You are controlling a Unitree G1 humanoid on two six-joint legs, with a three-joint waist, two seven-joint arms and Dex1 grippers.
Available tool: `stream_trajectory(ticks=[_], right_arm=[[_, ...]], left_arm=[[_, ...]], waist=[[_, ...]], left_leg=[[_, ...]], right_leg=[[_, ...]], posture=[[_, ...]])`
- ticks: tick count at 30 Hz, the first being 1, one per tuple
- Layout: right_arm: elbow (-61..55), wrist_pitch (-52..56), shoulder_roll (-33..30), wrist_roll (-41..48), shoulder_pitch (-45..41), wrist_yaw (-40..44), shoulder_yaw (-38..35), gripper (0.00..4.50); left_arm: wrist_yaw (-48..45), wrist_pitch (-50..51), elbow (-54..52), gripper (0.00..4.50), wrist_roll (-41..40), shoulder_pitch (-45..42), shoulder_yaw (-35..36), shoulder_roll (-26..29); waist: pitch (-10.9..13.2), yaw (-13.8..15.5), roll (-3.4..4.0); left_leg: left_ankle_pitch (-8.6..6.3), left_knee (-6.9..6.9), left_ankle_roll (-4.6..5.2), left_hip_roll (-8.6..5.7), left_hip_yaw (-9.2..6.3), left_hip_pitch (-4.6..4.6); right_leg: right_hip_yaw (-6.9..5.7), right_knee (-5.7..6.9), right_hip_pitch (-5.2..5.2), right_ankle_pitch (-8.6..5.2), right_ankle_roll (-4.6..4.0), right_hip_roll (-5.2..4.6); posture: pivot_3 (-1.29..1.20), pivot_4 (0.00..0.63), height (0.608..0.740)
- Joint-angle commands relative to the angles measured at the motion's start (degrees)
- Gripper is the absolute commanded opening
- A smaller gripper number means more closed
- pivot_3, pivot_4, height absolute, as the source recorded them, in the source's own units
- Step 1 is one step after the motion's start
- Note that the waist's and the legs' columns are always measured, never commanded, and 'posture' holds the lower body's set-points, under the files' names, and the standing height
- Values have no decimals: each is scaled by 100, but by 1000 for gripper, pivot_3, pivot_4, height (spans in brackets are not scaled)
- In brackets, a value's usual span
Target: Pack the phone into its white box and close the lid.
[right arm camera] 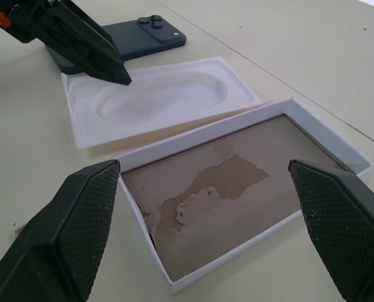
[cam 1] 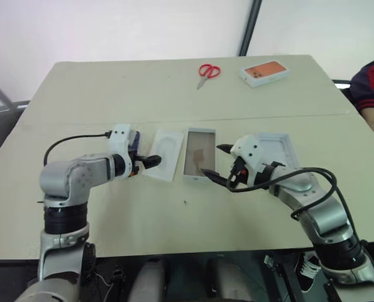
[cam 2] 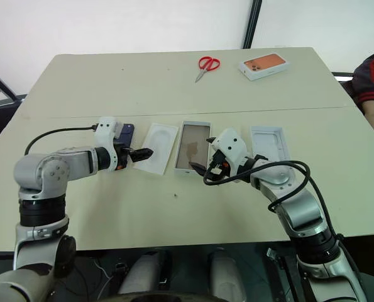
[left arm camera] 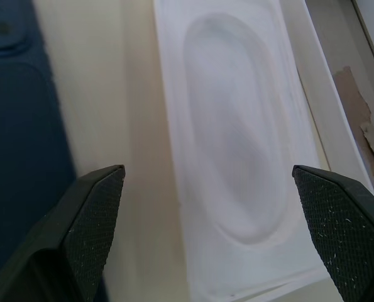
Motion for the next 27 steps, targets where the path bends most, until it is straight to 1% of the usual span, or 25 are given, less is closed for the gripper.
stream_trajectory(ticks=[1,3,6,12,13,14,18,20,27], right_arm=[[-338,40,-1,22,32,-64,-139,4500],[-406,87,-22,27,74,-96,-173,4500],[-509,154,-46,22,143,-153,-218,4500],[-578,222,-60,-4,180,-232,-236,4500],[-581,217,-75,0,197,-223,-253,4500],[-582,220,-85,-8,197,-224,-251,4500],[-568,241,-92,-20,164,-220,-261,4500],[-545,240,-105,-35,141,-213,-274,4500],[-465,209,-247,-79,64,-131,-353,4500]], left_arm=[[16,212,112,4478,3,-158,84,-87],[20,285,217,4478,4,-204,157,-155],[81,209,402,3671,94,-260,247,-242],[180,-191,560,835,238,-313,430,-278],[199,-247,545,266,249,-305,451,-303],[209,-269,543,54,244,-302,503,-324],[236,-248,538,54,147,-320,768,-478],[283,-188,551,54,79,-386,1032,-575],[447,-318,475,54,-472,-745,2397,-918]], waist=[[0,-2,0],[0,2,0],[0,5,0],[-1,11,-1],[0,12,-1],[-1,13,-1],[-1,9,-1],[-1,9,-2],[0,6,-3]], left_leg=[[0,-1,0,0,0,0],[0,-1,-1,0,-1,1],[0,0,-1,-2,0,1],[1,0,-2,-3,-1,1],[1,0,-2,-3,-1,0],[1,0,-2,-3,-1,0],[1,0,-2,-3,-1,1],[1,-1,-2,-3,-1,1],[1,-1,-2,-3,-1,0]], right_leg=[[0,0,0,0,0,0],[0,0,0,0,0,0],[0,0,1,0,0,-2],[0,-1,1,0,0,-3],[0,-1,1,0,0,-3],[0,-1,0,0,0,-4],[0,0,1,0,0,-4],[0,0,1,0,0,-4],[-1,-1,0,0,0,-3]], posture=[[0,150,740],[0,150,740],[0,150,740],[0,150,740],[0,150,740],[0,150,740],[0,150,740],[0,150,740],[0,150,740]])
